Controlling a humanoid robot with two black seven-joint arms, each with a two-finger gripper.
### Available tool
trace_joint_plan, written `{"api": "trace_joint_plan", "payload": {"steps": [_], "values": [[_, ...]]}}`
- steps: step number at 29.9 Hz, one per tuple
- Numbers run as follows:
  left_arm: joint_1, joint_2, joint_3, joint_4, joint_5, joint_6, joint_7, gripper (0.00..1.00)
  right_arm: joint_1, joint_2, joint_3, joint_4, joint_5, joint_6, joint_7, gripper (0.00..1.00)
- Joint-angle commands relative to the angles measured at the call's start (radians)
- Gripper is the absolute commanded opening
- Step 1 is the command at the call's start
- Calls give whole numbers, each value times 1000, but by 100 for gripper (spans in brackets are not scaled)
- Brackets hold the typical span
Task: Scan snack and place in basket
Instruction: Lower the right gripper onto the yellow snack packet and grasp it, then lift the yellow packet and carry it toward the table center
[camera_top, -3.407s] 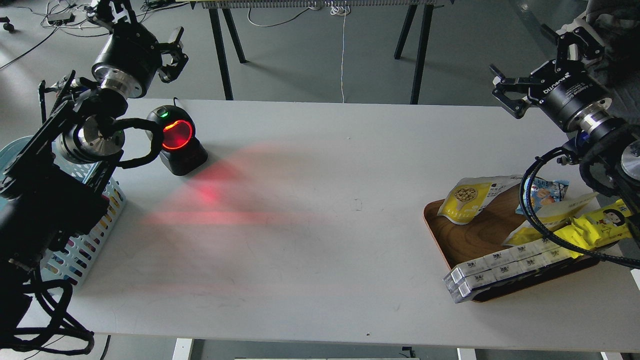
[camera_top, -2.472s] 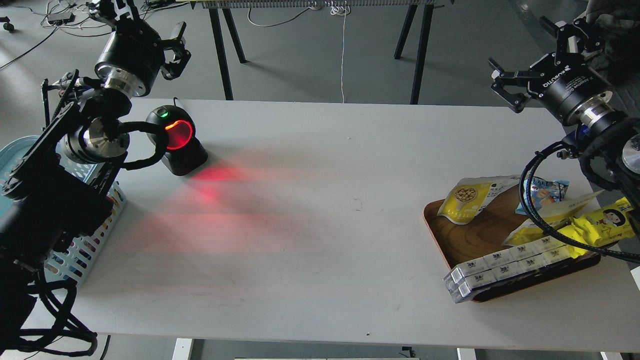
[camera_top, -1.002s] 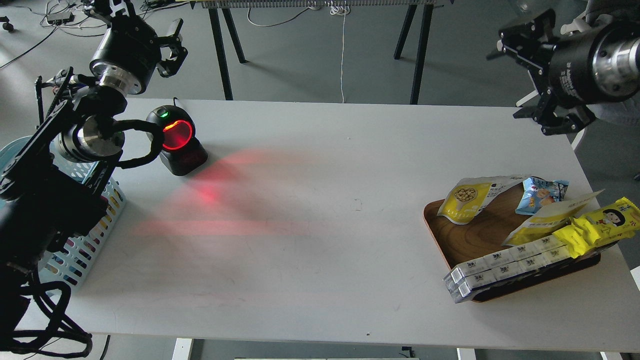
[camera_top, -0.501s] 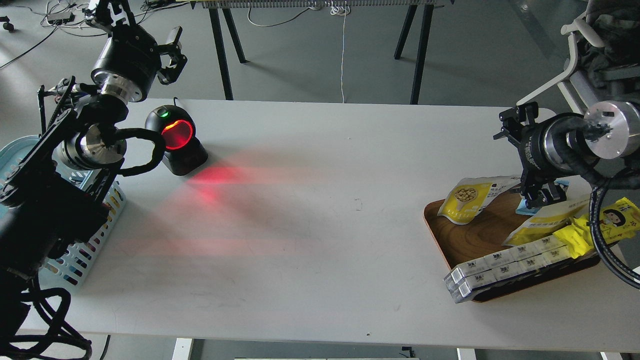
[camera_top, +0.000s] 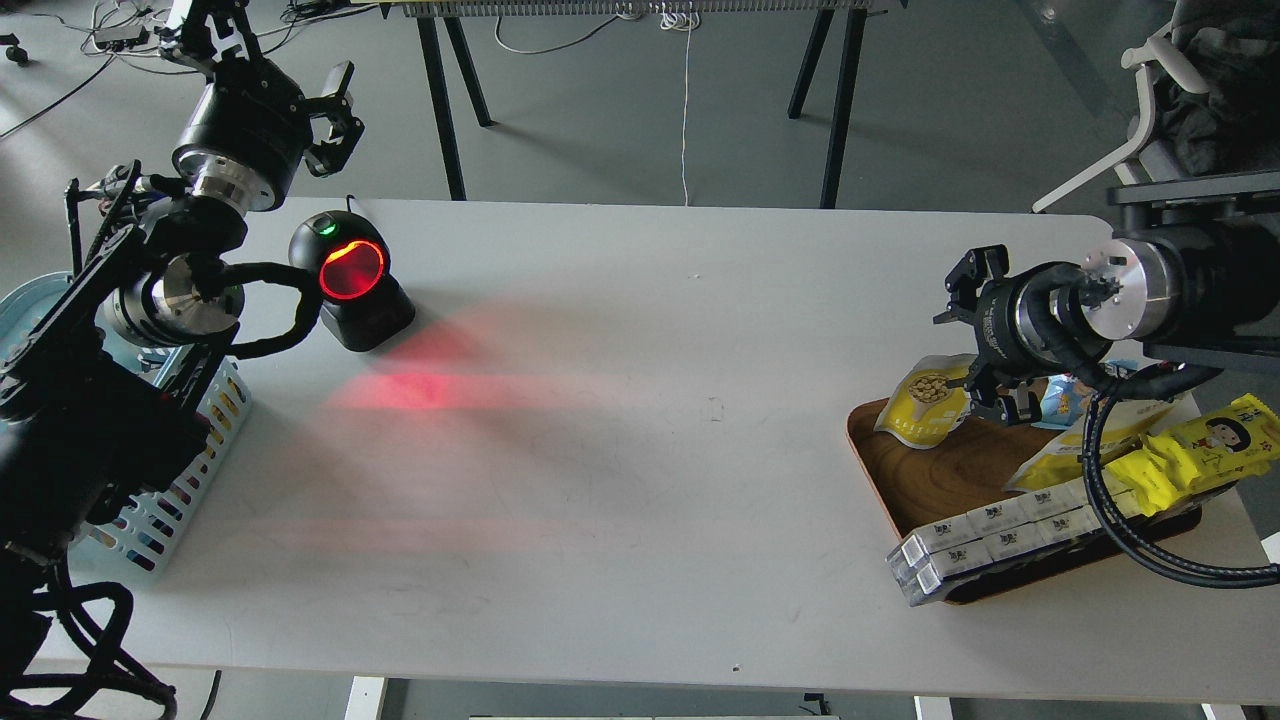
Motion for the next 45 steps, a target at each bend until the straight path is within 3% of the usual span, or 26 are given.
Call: {"api": "trace_joint_plan", "payload": {"steps": [1, 5, 12, 23, 31, 36, 45], "values": [[1, -1, 0, 2, 0, 0, 0, 100, -2, 0, 8, 2, -2, -9, -1, 37], [1, 0, 0, 7, 0, 0, 0, 100, 0, -18, 14, 5, -5, -17, 4, 32], [1, 2, 0, 13, 0, 2, 0, 100, 1, -84, 12, 36, -48, -17, 4, 0], [1, 5, 0, 13, -1, 6, 2, 100, 19, -254, 81, 153, -105, -17, 2, 0], [-1, 8, -2, 13, -1, 8, 2, 100, 50, -351, 193, 156, -103, -17, -6, 0], [-2, 8, -2, 13, 0, 8, 0, 100, 121, -307, 209, 150, -95, -17, -4, 0], [-2, 9, -2, 13, 0, 9, 0, 100, 89, -61, 340, 48, -80, -17, 5, 0]]}}
